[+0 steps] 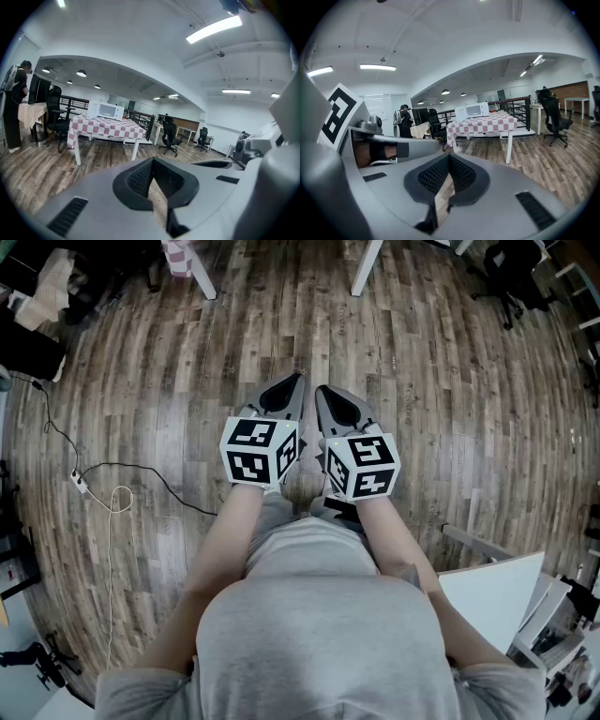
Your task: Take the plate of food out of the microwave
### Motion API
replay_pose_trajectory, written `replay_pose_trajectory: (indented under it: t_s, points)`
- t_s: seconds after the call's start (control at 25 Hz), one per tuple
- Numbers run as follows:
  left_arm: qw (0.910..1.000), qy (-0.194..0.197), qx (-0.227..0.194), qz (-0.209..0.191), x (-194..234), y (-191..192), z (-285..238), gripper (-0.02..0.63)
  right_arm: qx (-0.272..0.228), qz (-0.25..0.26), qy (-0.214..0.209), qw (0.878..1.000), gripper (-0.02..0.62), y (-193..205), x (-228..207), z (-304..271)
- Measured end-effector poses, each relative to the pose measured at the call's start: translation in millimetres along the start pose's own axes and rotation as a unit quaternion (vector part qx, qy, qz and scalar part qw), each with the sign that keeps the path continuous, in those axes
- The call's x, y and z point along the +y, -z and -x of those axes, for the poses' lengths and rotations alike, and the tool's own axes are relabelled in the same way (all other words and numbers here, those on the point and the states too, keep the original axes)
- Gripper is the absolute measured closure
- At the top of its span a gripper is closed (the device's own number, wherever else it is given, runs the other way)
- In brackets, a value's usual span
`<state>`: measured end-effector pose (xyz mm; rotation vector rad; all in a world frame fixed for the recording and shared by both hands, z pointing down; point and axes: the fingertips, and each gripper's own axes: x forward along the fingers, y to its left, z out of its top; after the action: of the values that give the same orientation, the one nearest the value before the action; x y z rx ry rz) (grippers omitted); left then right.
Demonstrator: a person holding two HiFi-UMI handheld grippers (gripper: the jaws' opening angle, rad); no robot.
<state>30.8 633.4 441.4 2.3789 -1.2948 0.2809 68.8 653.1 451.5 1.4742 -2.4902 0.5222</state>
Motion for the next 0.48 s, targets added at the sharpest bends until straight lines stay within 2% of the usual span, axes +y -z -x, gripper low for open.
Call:
replay_pose_trajectory:
  t_s: [0.48]
  points:
    - [0.9999,0.000,-0.015,-0.005,7.9,-13.7,7.2,0.603,-0.017,0.012,0.005,1.000,0.569,-12.7,7.8,-3.7]
